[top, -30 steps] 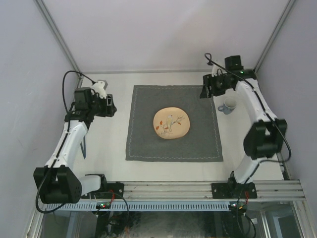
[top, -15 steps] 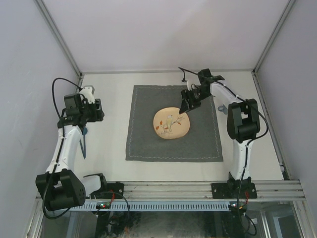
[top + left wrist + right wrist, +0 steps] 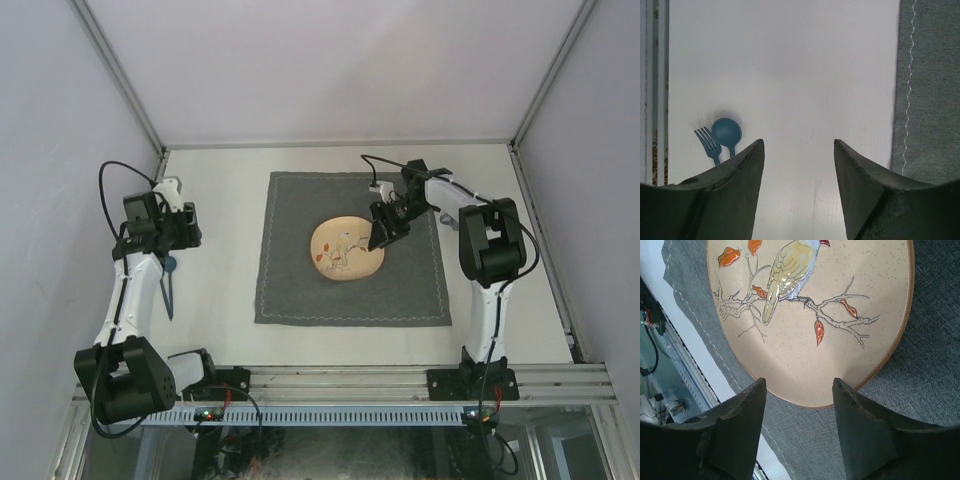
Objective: Set the dinner table for one person
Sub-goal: Adjust the plate on the napkin.
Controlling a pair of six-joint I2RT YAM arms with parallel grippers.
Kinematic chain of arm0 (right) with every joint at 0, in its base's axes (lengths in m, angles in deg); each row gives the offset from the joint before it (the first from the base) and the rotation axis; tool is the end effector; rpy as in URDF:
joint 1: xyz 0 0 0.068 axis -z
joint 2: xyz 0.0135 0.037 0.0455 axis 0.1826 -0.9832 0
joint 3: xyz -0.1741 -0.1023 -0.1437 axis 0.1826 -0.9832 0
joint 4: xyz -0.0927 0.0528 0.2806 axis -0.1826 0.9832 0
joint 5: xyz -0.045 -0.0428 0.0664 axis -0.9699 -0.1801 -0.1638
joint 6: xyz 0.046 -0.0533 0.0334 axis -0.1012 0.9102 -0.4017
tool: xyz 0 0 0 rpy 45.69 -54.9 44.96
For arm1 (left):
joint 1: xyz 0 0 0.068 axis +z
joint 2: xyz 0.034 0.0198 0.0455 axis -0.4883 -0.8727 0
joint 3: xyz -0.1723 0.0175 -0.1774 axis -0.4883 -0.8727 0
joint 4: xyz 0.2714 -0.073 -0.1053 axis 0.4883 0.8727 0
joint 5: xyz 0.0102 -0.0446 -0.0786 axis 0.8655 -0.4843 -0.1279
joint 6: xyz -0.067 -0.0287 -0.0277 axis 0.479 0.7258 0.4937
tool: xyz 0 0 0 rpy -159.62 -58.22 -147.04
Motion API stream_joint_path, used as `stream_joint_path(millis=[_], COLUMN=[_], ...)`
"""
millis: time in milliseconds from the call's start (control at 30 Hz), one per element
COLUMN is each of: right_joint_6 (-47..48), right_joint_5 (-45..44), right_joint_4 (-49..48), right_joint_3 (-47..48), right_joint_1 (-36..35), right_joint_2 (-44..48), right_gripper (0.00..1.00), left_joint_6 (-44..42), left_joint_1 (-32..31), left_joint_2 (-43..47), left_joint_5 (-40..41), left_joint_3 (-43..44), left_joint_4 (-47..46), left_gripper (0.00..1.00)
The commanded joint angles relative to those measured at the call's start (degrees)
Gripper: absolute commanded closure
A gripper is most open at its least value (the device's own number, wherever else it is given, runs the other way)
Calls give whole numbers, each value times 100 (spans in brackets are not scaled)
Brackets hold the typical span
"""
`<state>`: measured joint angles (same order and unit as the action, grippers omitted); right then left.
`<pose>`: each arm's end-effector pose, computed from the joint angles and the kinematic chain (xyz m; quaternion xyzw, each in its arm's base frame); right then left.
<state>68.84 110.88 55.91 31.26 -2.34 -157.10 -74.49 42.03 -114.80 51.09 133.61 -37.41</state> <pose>0.4091 0.1417 0.1014 -0.2533 0.8870 0.3793 0.0718 0.3171 0.0612 0.2283 -0.0282 0.9077 -0.0067 0.4186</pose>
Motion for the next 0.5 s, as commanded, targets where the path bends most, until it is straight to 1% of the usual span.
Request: stream_joint_path(millis=[0, 200, 467], right_joint_6=[168, 257, 216], right_joint_5=[-26, -103, -244], right_joint_4=[-120, -8, 5], right_joint_3=[-112, -148, -278], right_joint_1=[146, 236, 282], right_joint_2=[428, 471, 850], right_gripper=[45, 45, 45], left_joint_6=[38, 53, 44], left_joint_1=[58, 86, 126], left_joint_2=[36, -68, -151], left_joint_5=[83, 125, 144], left_joint_3=[-8, -74, -27], left_joint_4=[-316, -395, -424], left_gripper=[38, 38, 38])
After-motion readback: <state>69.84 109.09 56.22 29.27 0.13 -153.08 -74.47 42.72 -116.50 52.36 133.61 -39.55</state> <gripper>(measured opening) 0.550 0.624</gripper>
